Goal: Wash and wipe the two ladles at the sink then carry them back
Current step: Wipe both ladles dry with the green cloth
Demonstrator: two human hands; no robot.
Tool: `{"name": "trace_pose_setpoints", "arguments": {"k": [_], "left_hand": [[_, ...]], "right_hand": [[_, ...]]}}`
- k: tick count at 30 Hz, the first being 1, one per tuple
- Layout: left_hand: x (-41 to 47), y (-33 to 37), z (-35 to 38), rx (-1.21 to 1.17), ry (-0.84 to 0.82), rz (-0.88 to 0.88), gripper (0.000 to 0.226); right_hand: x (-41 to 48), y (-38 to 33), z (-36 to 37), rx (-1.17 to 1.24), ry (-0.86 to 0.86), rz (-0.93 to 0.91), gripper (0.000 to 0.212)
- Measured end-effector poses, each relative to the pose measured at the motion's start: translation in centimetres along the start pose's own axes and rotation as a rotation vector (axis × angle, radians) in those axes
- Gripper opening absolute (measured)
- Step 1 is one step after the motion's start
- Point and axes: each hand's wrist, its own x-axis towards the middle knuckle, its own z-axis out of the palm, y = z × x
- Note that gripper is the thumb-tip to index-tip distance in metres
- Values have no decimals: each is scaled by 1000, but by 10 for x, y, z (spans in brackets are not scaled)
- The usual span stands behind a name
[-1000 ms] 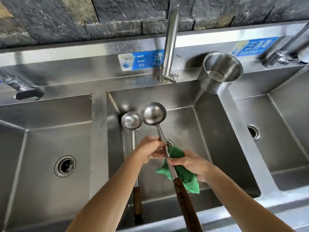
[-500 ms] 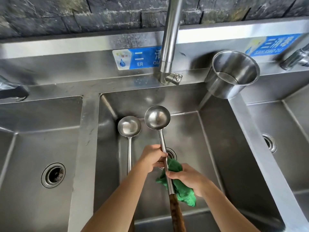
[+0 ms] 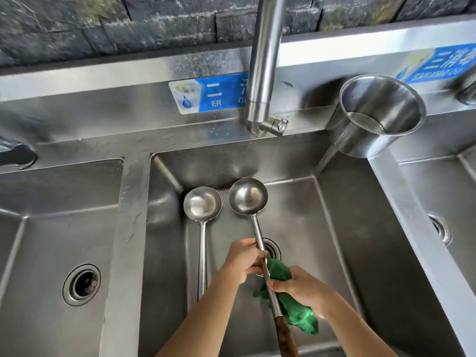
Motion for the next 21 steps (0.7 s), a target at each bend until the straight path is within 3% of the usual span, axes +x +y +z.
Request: {"name": "trace_pose_setpoints", "arguments": {"k": [9,12,16,18,21], "left_hand": [[7,-5,3,-34,26,-4,24],[12,-17,-8,342,289,185,26],[17,-34,-56,725,709,441,34],[21,-36,-81,728,794,344,43],[29,-33,-102,428,638,27,43]], "right_hand": [[6,7,-9,-16,-33,-9,17],[2,13,-13,-20,19,-5,23],[-13,25,-37,237,139,48,31],[-18,33,-55,488,144,23,41],[-27,44,-79,803,112,-83,48]]}}
